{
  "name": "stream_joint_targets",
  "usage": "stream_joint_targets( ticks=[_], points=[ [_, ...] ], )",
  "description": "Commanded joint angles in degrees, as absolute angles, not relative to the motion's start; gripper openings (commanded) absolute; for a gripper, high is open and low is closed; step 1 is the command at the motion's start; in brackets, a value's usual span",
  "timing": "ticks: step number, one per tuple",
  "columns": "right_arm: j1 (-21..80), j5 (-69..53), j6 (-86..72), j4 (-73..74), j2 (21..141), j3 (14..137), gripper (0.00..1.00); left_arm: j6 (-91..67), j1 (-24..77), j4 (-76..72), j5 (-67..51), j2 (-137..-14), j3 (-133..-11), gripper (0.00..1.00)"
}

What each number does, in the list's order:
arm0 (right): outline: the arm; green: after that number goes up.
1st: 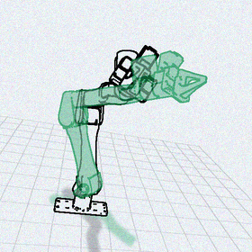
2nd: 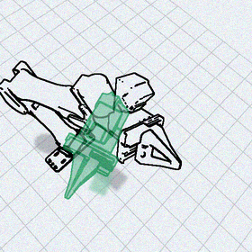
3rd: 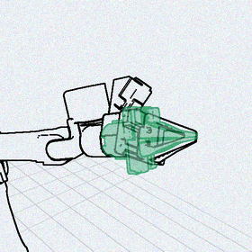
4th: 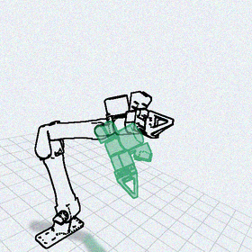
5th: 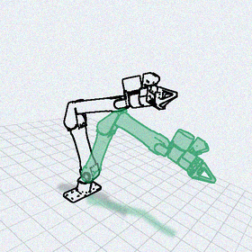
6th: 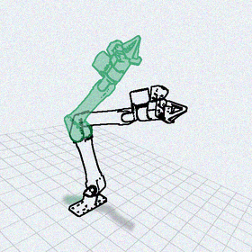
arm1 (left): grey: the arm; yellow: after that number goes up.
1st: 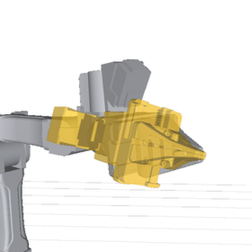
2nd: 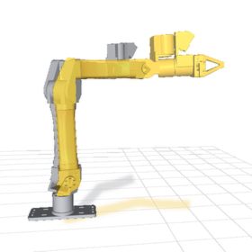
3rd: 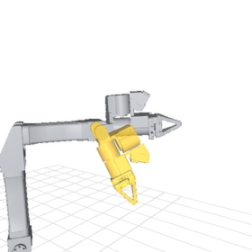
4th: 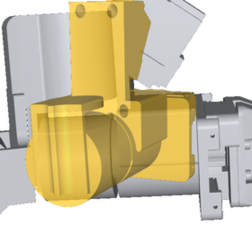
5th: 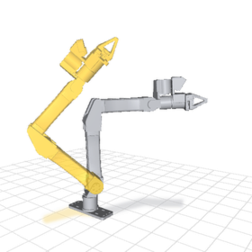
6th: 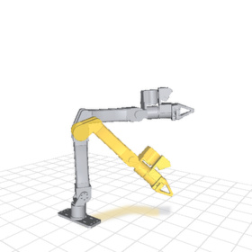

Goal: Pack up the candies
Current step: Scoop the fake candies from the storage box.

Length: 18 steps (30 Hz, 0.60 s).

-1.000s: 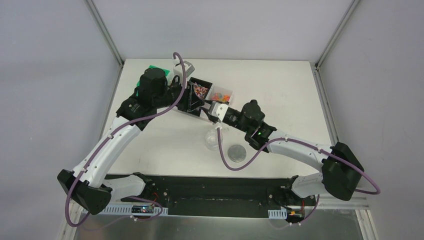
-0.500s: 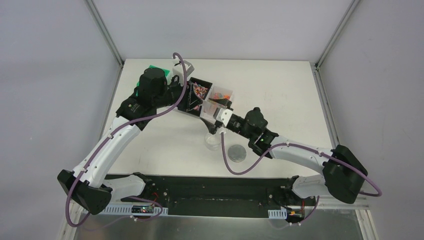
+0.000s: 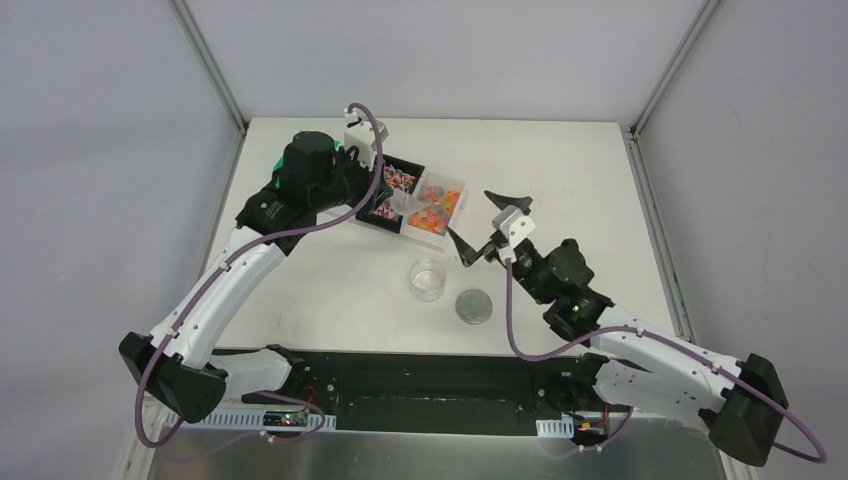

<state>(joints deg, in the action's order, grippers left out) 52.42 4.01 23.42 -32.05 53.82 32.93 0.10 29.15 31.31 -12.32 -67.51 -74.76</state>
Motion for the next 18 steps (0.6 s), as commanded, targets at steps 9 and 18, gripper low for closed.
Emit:
stream_joint_targets(
  ticks=[9, 18],
  points=[
    [52.30, 24.28, 9.11, -18.05, 47.12, 36.99, 1.00, 0.13, 29.22, 26.22, -11.16, -76.29, -75.95, 0.00],
    [52.21, 32.15, 6.53, -14.64, 43.62, 37.15, 1.00, 0.61, 31.65, 24.28, -6.63, -79.56, -74.81, 0.00]
  ],
)
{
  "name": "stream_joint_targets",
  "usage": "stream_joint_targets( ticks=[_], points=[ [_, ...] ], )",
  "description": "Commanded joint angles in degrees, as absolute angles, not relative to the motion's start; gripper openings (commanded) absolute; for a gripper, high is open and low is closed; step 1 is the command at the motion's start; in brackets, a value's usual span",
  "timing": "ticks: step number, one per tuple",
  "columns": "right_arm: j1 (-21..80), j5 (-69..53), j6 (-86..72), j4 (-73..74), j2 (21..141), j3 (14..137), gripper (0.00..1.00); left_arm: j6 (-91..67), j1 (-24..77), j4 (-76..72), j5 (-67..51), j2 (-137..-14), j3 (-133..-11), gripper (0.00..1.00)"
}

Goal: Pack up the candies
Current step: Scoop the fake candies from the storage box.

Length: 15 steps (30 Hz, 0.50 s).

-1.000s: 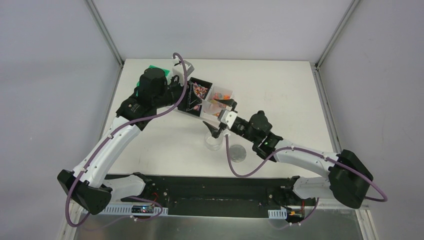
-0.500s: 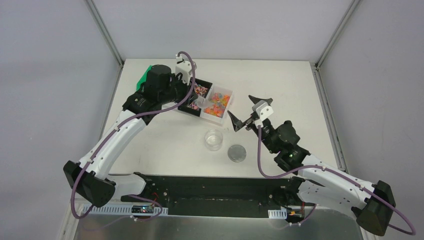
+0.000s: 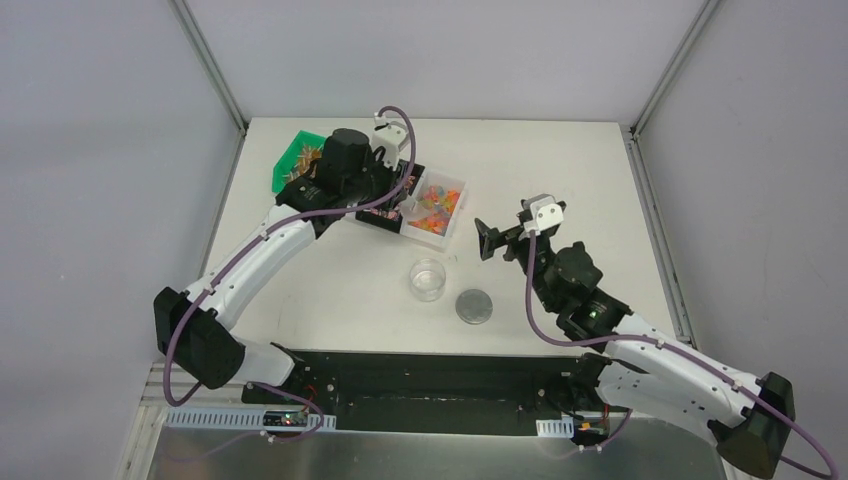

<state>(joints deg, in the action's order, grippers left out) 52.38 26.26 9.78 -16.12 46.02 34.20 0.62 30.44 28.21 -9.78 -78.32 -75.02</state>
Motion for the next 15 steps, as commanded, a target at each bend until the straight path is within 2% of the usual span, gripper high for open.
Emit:
stream_joint_targets(
  ticks=[1, 15],
  points=[
    [52.21, 32.63, 6.17, -13.92, 43.17, 37.30, 1.00, 0.61, 31.90, 24.22, -6.07, -79.88, -74.86, 0.00],
    [52.09, 35.58, 5.01, -10.55, 39.47, 37.10, 1.00, 0.14, 35.62, 24.26, -1.19, -87.35, -77.35, 0.00]
  ],
)
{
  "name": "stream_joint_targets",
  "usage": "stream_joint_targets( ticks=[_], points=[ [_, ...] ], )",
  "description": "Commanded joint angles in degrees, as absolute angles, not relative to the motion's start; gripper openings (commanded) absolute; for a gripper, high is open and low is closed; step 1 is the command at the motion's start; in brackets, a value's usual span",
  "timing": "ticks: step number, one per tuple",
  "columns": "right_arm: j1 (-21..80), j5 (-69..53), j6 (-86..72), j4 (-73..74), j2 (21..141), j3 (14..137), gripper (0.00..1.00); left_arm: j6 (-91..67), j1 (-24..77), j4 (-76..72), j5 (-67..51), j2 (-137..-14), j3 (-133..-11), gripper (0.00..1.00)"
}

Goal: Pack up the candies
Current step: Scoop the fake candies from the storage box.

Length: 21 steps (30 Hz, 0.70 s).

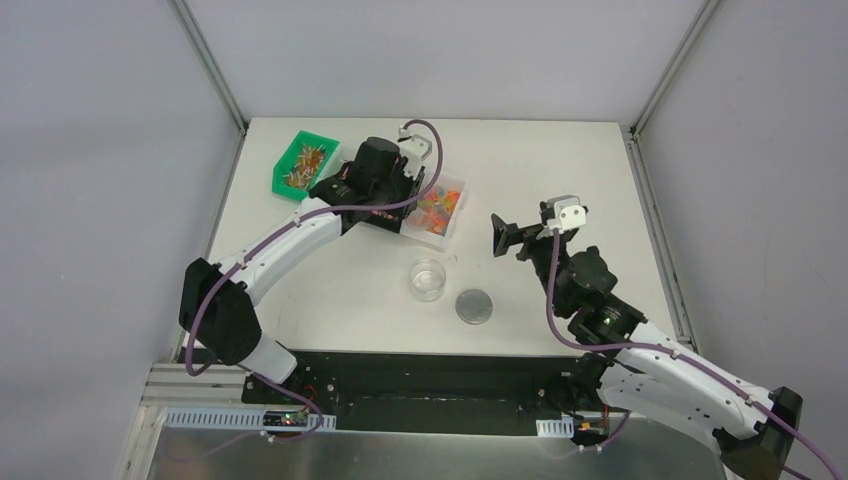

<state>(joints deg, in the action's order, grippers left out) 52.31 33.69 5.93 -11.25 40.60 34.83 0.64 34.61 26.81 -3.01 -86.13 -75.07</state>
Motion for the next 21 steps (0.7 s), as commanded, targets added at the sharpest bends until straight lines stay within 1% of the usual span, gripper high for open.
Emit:
stream_joint_targets(
  ticks=[1, 10, 21],
  points=[
    [52.10, 35.96, 5.09, -10.36, 39.44, 37.11, 1.00, 0.11, 35.80, 24.32, -1.10, -87.83, -77.63, 0.00],
    [51.82, 36.48, 5.11, -9.95, 38.80, 36.97, 1.00, -1.62, 36.94, 23.90, 1.04, -90.62, -77.78, 0.00],
    [51.56, 35.52, 4.81, -10.73, 40.88, 37.55, 1.00, -4.74, 37.18, 14.14, 3.88, -84.54, -65.34, 0.00]
  ],
)
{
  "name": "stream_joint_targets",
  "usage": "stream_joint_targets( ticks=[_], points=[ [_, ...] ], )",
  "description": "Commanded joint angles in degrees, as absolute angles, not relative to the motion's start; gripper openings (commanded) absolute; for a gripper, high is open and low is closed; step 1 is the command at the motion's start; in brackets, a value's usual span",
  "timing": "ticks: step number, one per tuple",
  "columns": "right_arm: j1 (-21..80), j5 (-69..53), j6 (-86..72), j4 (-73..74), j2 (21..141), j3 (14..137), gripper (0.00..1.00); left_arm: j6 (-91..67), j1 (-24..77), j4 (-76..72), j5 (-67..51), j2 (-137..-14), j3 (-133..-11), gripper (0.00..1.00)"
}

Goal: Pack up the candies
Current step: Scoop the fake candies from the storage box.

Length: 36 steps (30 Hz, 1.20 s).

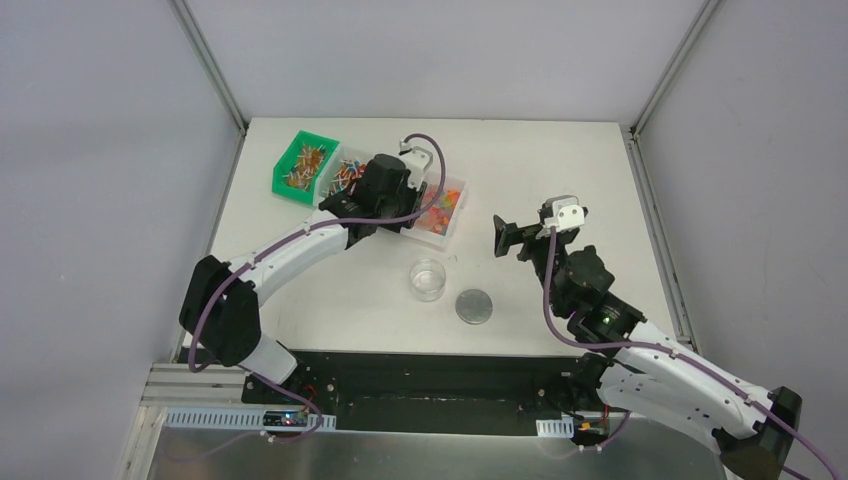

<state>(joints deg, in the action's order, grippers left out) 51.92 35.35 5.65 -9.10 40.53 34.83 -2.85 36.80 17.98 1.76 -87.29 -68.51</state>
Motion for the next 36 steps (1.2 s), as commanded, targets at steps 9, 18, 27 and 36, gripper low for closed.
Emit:
stream_joint_targets(
  ticks=[9, 18, 27, 36],
  points=[
    [51.46, 35.36, 4.16, -11.03, 40.81, 36.81, 1.00, -5.30, 37.17, 11.70, 4.68, -84.23, -62.17, 0.00],
    [51.09, 35.62, 4.31, -11.16, 40.53, 36.56, 1.00, -5.19, 37.18, 10.06, 7.40, -81.91, -58.94, 0.00],
    [50.90, 35.33, 3.59, -11.10, 40.18, 36.38, 1.00, -5.21, 37.18, 8.56, 7.62, -81.27, -57.08, 0.00],
    [50.72, 35.42, 3.25, -11.21, 39.52, 35.80, 1.00, -5.88, 37.18, 3.54, 5.96, -80.95, -53.84, 0.00]
  ],
)
